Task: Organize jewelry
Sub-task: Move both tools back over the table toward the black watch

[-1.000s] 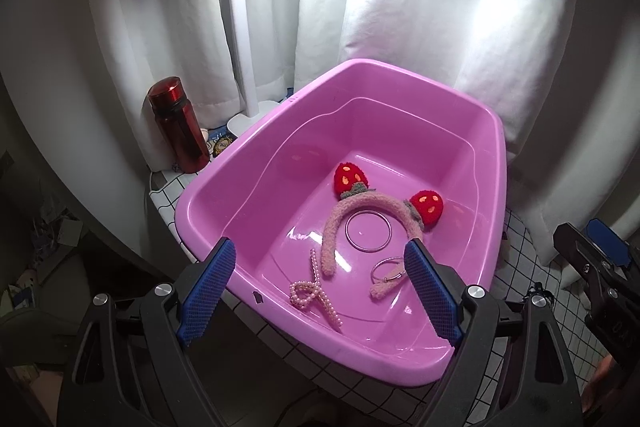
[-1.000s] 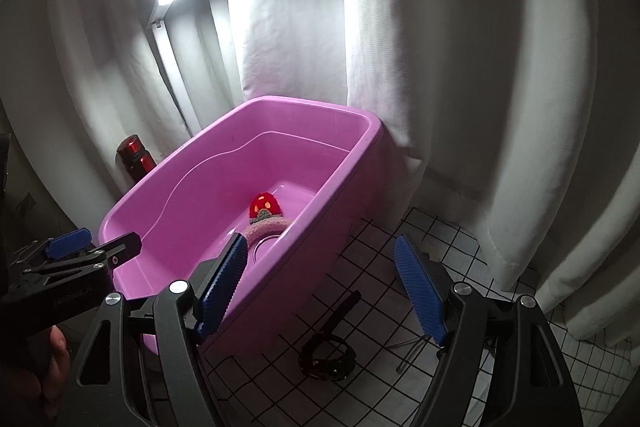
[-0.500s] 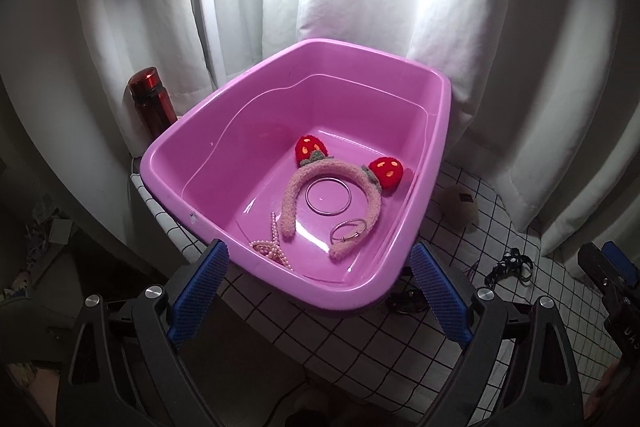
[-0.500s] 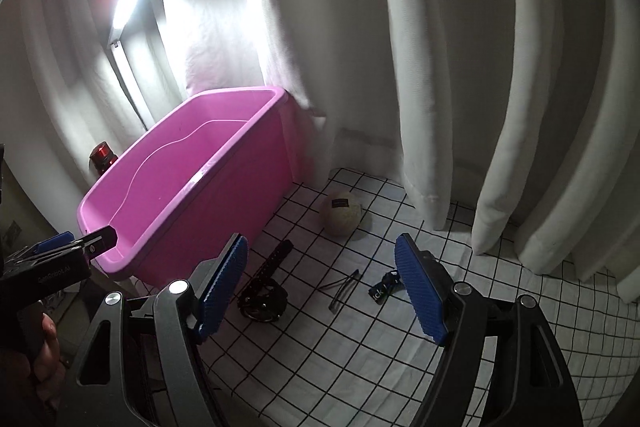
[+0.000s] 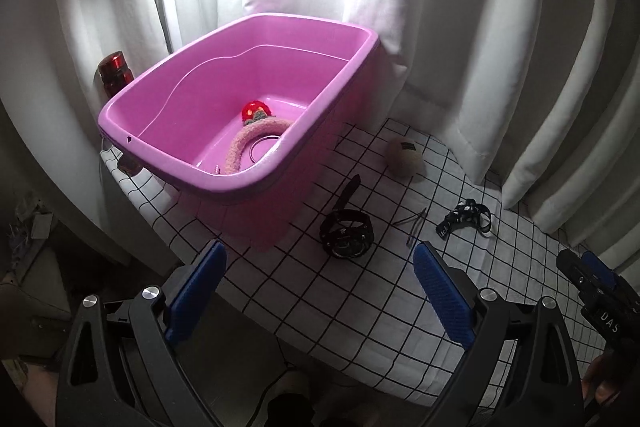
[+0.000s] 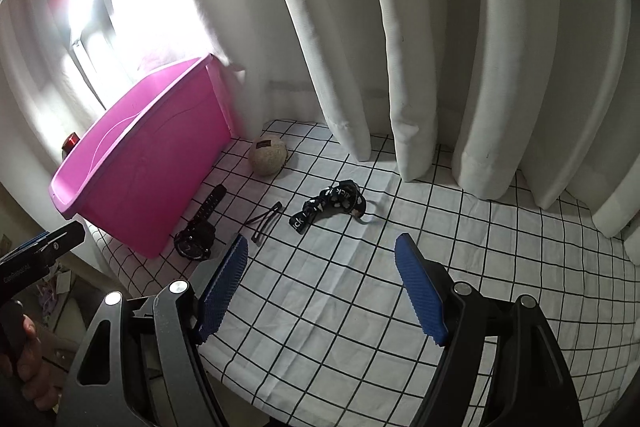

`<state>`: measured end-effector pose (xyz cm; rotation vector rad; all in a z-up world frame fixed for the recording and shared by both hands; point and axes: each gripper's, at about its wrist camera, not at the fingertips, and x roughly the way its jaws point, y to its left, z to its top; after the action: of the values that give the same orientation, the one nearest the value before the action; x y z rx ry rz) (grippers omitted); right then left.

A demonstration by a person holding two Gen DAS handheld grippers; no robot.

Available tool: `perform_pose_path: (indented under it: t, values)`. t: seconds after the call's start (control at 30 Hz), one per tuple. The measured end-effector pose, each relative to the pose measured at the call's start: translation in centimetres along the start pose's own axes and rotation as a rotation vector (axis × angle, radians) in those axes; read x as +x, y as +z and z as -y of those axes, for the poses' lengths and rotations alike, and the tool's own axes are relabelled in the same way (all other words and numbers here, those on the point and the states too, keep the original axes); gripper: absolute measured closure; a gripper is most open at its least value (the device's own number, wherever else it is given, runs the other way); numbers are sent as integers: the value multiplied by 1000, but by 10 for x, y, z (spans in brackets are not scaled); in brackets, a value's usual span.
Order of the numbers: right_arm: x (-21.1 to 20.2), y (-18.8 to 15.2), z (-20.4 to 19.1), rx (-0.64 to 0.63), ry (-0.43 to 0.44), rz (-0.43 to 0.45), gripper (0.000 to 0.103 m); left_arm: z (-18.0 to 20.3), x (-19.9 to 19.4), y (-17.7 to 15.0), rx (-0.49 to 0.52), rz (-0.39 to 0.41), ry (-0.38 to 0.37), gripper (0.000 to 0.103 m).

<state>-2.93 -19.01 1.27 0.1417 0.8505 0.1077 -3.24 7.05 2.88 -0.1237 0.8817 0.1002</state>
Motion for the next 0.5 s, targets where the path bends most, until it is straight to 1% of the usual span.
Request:
perform_pose_path:
  t: [0.27,0.37,0.5]
  values:
    - [12,-12,15,-39,24,-21,30,23,16,-32,-10,-40,9,9]
    - [22,-13,19,-50,44,-32,30,32,30,-37,-8,-46,31,9]
    - [39,-12,23,-64,61,-40,30,35,53,-41,-39,-48,56,9]
